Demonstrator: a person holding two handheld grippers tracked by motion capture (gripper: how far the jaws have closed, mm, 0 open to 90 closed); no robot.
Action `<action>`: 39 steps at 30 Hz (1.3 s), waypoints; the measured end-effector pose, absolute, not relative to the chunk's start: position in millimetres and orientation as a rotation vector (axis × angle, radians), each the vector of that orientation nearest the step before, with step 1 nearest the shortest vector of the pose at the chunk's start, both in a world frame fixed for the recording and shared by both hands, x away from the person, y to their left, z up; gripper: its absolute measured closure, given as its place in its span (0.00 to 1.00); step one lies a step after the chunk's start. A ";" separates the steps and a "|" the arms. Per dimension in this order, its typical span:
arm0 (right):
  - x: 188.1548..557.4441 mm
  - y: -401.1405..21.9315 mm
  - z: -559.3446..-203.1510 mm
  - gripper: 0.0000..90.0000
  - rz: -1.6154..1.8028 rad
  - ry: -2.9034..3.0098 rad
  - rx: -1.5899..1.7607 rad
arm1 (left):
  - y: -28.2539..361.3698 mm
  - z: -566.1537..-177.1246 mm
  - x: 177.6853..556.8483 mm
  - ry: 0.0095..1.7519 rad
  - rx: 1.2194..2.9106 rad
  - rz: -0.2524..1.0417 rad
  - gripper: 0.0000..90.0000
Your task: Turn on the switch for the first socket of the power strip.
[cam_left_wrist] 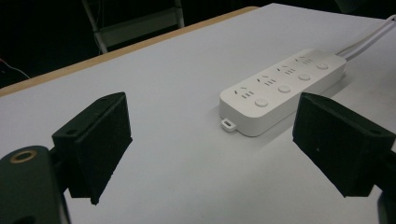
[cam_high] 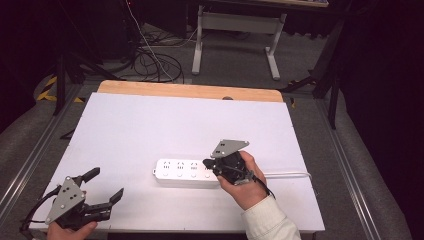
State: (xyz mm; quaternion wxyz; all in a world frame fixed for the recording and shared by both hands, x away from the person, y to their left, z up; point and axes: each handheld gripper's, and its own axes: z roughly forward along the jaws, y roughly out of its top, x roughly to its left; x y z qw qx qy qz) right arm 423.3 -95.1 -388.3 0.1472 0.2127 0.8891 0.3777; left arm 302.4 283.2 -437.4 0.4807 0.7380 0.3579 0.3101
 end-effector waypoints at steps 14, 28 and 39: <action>416.1 -112.3 -369.8 0.45 1.222 2.450 0.582 | 283.8 -437.0 302.4 0.875 1.798 0.763 0.13; 402.8 -135.4 -357.7 0.25 1.306 2.363 0.597 | 284.1 -436.8 301.9 0.879 1.794 0.763 0.13; 391.5 -167.3 -360.0 0.18 1.479 2.328 0.660 | 284.2 -436.3 301.7 0.874 1.797 0.764 0.13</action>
